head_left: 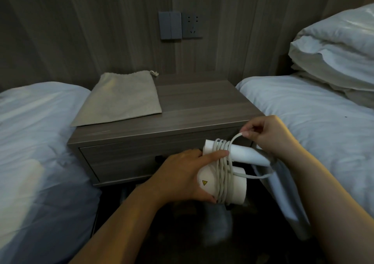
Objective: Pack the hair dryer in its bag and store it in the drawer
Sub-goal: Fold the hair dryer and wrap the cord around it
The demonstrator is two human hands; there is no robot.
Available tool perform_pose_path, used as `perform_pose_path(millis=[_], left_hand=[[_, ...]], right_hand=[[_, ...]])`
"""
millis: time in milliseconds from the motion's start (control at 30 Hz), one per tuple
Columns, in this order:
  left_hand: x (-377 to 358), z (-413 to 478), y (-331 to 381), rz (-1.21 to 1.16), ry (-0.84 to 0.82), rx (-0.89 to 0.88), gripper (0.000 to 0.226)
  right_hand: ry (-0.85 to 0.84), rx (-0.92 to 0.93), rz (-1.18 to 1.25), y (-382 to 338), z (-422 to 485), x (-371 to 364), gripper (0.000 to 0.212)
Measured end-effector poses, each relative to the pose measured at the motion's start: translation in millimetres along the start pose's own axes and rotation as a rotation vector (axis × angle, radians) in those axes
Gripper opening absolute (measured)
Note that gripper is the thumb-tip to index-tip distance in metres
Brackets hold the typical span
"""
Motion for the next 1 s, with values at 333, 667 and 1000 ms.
perform_pose_path(millis=[333, 667, 1000], left_hand=[[-1.5, -0.4, -6.9, -0.569, -0.026, 0.090, 0.099], [10.3, 7.2, -26.8, -0.988, 0.303, 0.157, 0.086], [9.8, 2.3, -29.9, -0.703, 0.349, 0.289, 0.104]], right_hand=[[-0.695, -0.334, 0.964, 33.2, -19.4, -69.5, 0.016], [-0.382, -0.236, 0.925, 15.9, -2.7, -70.0, 0.022], [-0.543, -0.254, 0.697, -13.8, -30.0, -85.8, 0.038]])
Point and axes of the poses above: each hand's wrist, its own z-axis towards the middle knuckle, its own x-axis out of the back of the hand, y = z × x, the point moved 9 cm from there along z, towards the middle knuckle, and after that the axes turned 7 degrees about -z, right-handed, at the moved point
